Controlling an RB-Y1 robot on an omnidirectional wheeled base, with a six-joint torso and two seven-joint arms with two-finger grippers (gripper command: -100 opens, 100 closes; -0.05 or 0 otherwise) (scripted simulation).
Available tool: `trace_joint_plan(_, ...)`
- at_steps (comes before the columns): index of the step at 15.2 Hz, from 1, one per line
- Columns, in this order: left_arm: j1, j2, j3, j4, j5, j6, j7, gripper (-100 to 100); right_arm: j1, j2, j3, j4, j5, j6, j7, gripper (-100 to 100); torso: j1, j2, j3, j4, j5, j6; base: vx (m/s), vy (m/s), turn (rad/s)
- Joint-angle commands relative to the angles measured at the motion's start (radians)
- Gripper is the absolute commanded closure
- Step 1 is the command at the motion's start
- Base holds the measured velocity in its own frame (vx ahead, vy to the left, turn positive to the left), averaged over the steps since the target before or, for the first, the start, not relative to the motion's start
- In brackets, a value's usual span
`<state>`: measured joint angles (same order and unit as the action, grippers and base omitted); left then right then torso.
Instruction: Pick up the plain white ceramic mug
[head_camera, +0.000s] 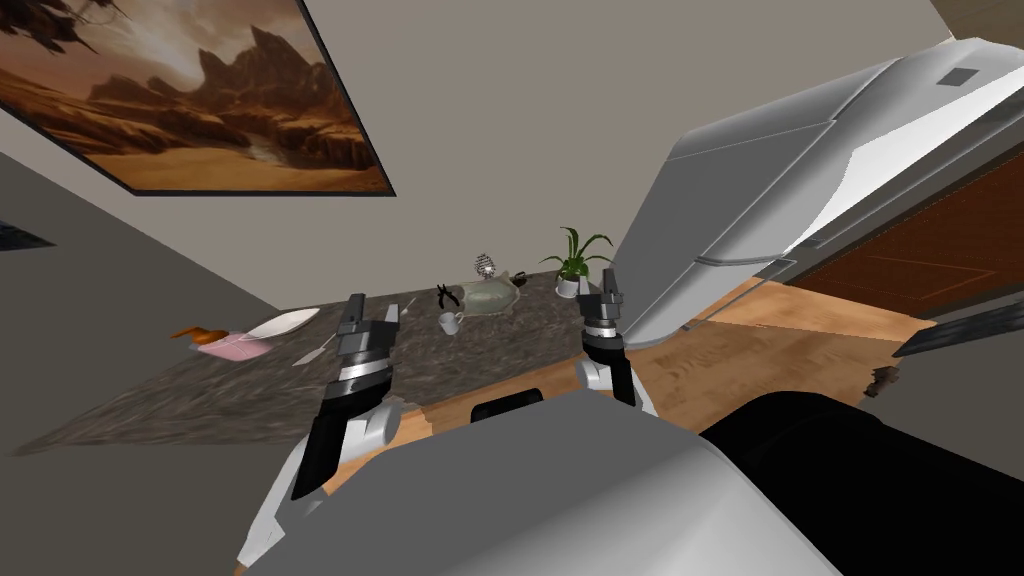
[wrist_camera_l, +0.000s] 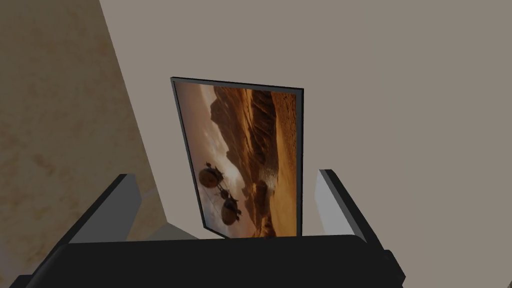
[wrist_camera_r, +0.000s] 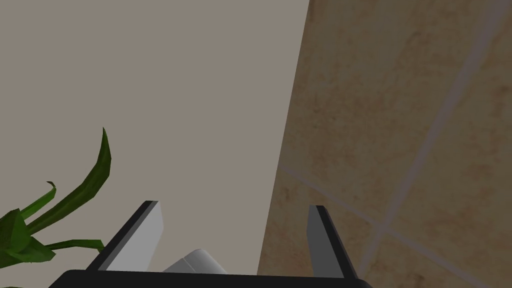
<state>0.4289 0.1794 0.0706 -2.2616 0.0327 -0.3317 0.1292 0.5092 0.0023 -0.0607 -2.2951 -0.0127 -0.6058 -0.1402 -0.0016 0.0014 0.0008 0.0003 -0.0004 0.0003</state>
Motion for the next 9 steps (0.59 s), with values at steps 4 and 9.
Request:
trace_joint_plan(4, -0.023, 0.084, 0.043, 0.026, 0.053, 0.107, 0.001, -100, 0.000, 0.000, 0.000, 0.000, 0.000, 0.000, 0.000, 0, 0.000, 0.000, 0.000, 0.000, 0.000, 0.000, -0.018, -0.030, -0.078)
trace_joint_plan(9, -0.033, 0.114, 0.060, 0.037, 0.074, 0.185, 0.001, -100, 0.000, 0.000, 0.000, 0.000, 0.000, 0.000, 0.000, 0, 0.000, -0.001, 0.000, 0.000, 0.000, 0.000, -0.011, -0.023, -0.055)
